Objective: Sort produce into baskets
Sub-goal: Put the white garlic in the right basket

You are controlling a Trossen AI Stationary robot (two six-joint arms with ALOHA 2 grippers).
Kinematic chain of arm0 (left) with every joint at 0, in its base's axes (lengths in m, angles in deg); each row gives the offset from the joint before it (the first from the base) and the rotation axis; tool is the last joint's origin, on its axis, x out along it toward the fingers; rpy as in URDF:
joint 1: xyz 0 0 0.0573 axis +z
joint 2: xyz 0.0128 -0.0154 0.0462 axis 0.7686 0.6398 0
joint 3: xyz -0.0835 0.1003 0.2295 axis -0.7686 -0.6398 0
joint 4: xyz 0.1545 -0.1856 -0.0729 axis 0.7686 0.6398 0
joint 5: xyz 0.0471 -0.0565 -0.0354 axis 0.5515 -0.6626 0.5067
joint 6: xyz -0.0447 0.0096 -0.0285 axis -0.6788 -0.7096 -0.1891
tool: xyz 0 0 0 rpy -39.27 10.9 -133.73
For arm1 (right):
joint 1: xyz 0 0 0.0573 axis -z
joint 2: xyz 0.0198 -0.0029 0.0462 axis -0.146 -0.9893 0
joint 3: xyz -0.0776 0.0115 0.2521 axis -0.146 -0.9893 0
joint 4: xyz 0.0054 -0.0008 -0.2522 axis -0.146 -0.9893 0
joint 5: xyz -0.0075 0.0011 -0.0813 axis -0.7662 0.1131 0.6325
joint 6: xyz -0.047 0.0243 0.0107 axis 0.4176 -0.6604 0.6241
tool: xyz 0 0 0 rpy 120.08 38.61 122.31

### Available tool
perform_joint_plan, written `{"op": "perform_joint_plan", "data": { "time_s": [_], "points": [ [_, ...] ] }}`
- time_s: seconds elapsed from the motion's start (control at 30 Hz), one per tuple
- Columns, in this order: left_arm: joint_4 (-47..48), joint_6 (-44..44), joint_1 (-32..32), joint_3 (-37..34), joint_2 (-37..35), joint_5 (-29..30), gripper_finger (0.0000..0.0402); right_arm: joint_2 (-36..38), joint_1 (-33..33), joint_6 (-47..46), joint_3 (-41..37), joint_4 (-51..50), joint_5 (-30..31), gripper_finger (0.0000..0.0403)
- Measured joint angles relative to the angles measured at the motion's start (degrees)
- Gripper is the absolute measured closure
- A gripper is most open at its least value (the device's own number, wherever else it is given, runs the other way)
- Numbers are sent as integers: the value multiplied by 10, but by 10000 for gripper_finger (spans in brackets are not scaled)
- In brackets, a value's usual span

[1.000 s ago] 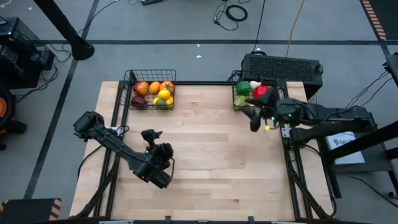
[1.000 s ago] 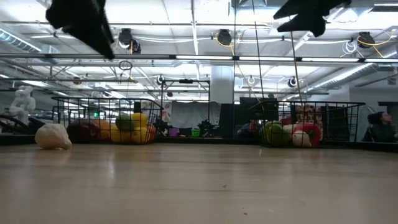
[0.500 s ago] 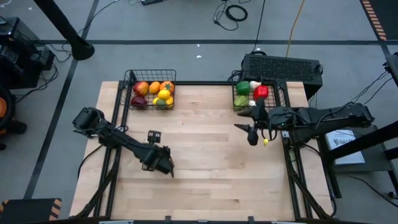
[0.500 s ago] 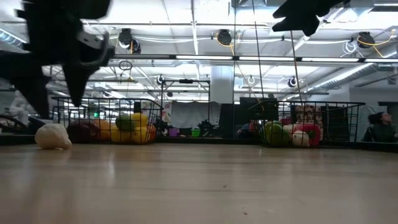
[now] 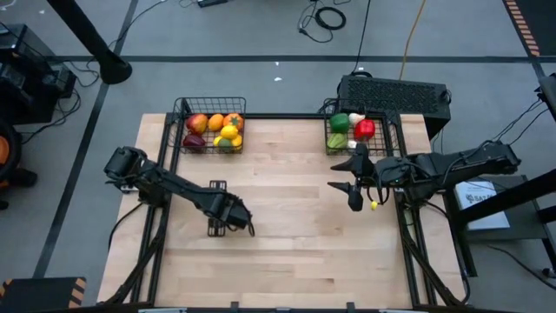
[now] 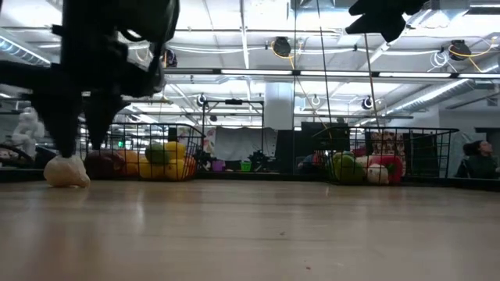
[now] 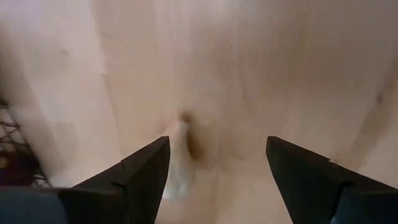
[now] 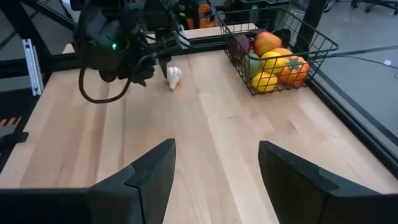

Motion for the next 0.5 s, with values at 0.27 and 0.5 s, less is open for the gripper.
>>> {"op": "perform_joint_plan", "data": {
  "time_s": [0.27,0.5],
  "points": [
    [-6,148,17,-41,0,23,130,0,0,11,0,0,0,181],
    [-45,192,77,-88,0,-10,130,0,0,11,0,0,0,181]
  ]
}}
